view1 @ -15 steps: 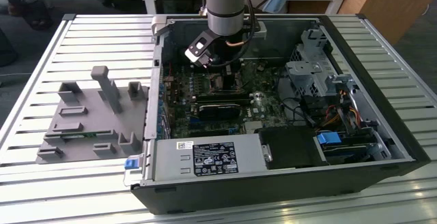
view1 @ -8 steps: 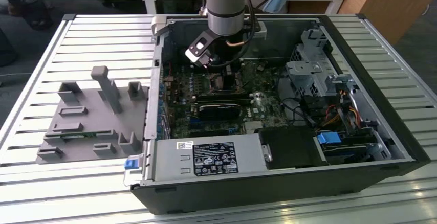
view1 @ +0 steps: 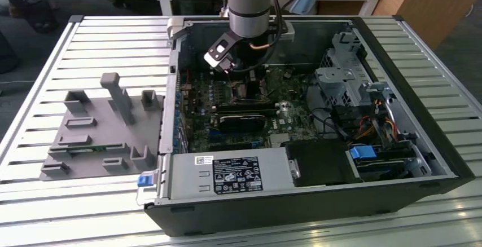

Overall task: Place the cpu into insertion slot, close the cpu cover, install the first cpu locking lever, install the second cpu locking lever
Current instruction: 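Place the cpu into insertion slot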

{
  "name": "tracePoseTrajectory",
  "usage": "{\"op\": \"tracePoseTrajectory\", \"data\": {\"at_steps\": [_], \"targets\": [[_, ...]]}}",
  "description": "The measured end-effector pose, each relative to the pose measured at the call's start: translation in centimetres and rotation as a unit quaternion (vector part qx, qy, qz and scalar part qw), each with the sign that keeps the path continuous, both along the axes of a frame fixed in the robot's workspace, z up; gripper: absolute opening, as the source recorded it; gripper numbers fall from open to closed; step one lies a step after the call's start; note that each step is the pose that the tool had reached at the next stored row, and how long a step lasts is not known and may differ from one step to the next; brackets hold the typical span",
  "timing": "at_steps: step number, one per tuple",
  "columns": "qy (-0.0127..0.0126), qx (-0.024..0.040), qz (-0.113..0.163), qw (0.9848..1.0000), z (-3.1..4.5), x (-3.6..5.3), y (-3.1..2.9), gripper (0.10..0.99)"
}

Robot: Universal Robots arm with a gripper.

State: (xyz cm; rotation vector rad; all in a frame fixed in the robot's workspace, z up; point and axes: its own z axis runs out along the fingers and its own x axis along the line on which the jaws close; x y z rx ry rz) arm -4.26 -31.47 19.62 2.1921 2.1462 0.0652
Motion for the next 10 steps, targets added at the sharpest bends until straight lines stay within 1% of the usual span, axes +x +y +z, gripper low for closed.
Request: {"op": "tracePoseTrajectory", "data": {"at_steps": [3, 6, 7, 8, 9, 10], "targets": [[0.0, 0.0, 0.0, 1.0, 0.43, 0.0, 0.0, 0.616], [0.0, 0.0001, 0.0, 1.0, 0.63, 0.0, 0.0, 0.616], [0.0, 0.0001, 0.0, 1.0, 0.67, 0.0, 0.0, 0.6], [0.0, 0.0001, 0.0, 1.0, 0.7, 0.0, 0.0, 0.541], [0.0001, 0.0001, 0.0, 1.0, 0.74, 0.0, 0.0, 0.541], [0.0001, 0.0, 0.0, 1.0, 0.78, 0.0, 0.0, 0.478]]}}
